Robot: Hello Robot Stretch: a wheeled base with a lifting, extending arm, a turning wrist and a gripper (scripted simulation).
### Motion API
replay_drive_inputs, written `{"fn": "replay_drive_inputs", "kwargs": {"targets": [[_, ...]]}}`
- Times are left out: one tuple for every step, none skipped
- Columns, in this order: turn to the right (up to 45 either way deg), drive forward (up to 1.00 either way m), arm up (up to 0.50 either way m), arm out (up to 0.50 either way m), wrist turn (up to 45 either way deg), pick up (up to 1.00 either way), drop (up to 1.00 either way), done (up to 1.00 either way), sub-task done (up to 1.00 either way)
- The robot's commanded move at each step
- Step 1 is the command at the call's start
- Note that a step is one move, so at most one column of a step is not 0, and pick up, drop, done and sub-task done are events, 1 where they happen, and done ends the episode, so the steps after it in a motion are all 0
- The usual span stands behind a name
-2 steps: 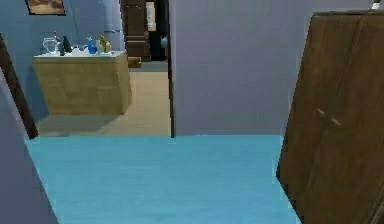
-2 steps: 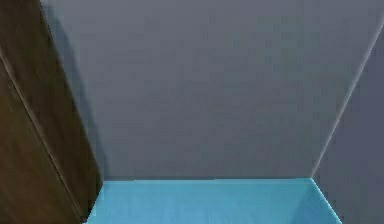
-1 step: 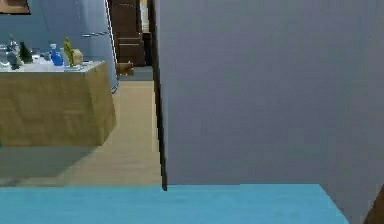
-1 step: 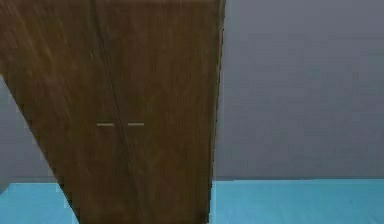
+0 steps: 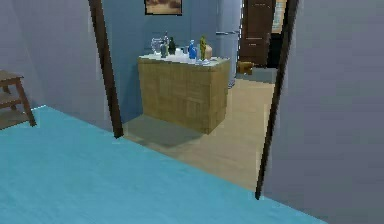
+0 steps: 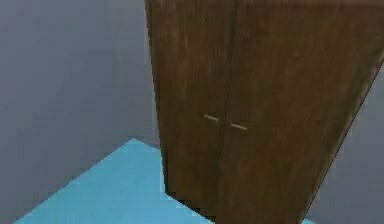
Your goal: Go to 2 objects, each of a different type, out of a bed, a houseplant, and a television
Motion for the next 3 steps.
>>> {"fn": "replay_drive_inputs", "kwargs": {"targets": [[0.0,0.5,0.0,0.0,0.0,0.0,0.0,0.0,0.0],[-45.0,0.0,0.0,0.0,0.0,0.0,0.0,0.0,0.0],[-15.0,0.0,0.0,0.0,0.0,0.0,0.0,0.0,0.0]]}}
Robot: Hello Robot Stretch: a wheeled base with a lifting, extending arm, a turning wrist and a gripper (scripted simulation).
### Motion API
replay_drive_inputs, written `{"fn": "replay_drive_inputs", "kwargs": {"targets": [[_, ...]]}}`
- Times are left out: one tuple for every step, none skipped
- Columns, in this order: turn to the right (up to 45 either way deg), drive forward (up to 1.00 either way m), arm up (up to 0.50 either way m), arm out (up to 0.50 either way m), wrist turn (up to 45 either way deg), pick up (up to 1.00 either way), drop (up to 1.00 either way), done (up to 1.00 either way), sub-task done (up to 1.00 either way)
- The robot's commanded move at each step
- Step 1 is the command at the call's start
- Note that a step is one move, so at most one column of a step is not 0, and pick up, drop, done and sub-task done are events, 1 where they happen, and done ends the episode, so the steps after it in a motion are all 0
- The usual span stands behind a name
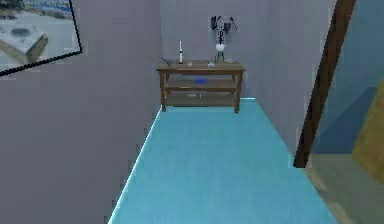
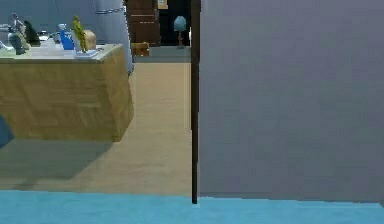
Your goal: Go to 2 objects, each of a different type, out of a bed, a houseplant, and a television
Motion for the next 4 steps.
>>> {"fn": "replay_drive_inputs", "kwargs": {"targets": [[0.0,1.0,0.0,0.0,0.0,0.0,0.0,0.0,0.0],[0.0,1.0,0.0,0.0,0.0,0.0,0.0,0.0,0.0],[0.0,0.55,0.0,0.0,0.0,0.0,0.0,0.0,0.0],[21.0,0.0,0.0,0.0,0.0,0.0,0.0,0.0,0.0]]}}
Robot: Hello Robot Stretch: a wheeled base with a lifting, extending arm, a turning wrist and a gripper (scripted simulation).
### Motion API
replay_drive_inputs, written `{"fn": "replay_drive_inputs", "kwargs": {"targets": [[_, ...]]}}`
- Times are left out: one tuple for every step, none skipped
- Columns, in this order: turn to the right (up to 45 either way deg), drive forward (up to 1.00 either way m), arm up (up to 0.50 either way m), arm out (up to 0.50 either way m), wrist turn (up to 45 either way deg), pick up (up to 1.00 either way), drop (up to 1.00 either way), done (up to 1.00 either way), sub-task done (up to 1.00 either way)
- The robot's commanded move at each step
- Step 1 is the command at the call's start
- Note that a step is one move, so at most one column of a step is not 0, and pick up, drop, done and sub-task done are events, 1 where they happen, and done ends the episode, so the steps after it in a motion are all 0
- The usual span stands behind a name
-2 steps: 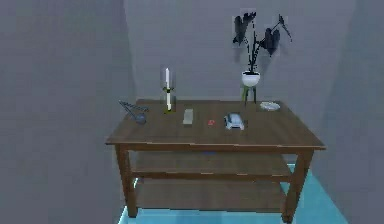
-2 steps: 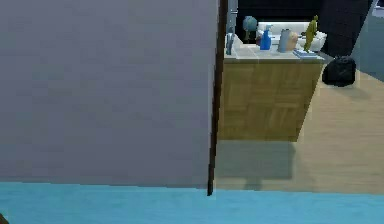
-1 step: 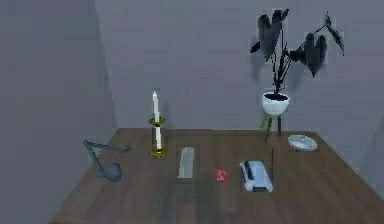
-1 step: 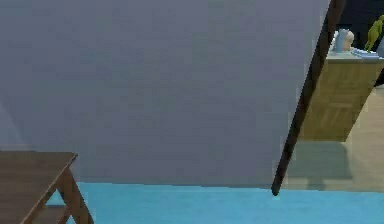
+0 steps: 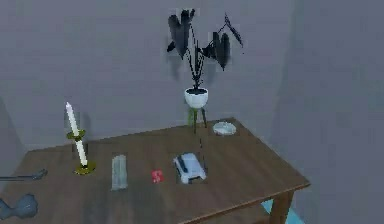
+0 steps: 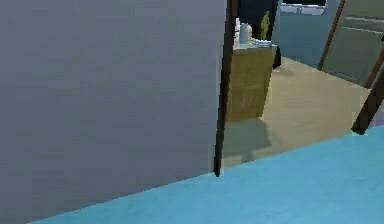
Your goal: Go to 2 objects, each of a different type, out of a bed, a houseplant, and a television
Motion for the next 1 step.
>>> {"fn": "replay_drive_inputs", "kwargs": {"targets": [[0.0,0.0,0.0,0.0,0.0,0.0,0.0,1.0,0.0]]}}
